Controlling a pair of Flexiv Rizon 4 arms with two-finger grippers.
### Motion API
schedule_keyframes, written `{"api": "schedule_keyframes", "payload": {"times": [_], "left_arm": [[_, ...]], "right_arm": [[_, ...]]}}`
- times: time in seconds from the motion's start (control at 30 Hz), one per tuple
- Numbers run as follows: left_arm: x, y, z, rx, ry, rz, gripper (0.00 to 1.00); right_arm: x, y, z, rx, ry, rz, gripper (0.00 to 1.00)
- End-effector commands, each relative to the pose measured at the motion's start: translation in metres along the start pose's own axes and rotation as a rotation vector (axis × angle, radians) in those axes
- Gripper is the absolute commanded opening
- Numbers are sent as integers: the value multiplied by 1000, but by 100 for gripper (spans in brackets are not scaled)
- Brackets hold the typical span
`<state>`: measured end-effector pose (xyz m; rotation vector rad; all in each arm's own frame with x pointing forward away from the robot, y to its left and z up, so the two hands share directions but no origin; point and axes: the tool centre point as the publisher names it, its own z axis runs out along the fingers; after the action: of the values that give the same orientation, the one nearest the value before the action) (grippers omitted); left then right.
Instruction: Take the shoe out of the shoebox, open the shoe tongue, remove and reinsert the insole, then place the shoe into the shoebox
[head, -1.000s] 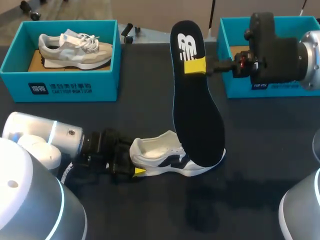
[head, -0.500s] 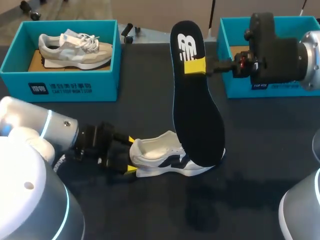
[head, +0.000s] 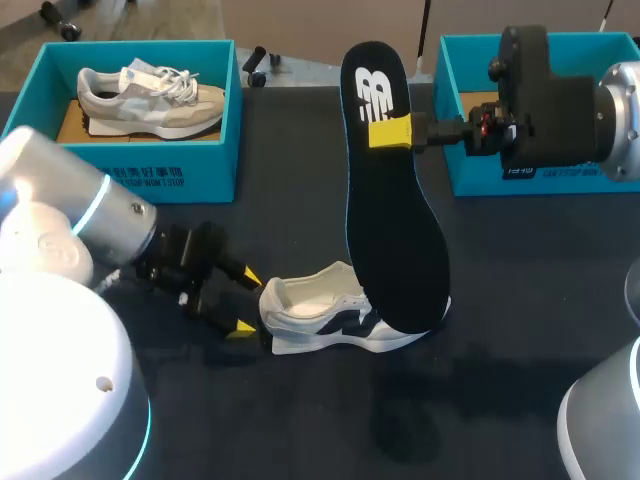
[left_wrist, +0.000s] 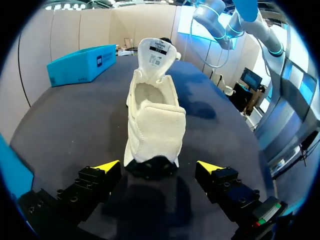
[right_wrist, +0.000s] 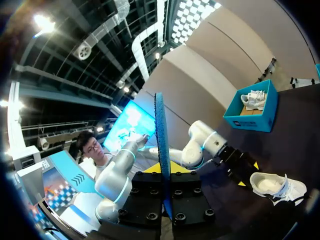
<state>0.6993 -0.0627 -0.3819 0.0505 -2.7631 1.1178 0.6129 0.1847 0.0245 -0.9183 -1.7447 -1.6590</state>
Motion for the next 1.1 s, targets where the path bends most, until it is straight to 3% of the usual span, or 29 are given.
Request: {"api": "schedule_keyframes", "payload": {"times": [0.03,0.47,0.93,1.1], "left_arm": [[-3,-3,-12,-162,82,-5,100],[9,2,-43,-323,191,-38,100],[9,2,-43,-323,191,-38,100],[8,-10,-40,-412,119,-44,100]], "right_arm": [[0,0,3,0,-3,2,0],[0,0,3,0,-3,2,0],[0,0,3,0,-3,2,0],[0,0,3,0,-3,2,0]]}}
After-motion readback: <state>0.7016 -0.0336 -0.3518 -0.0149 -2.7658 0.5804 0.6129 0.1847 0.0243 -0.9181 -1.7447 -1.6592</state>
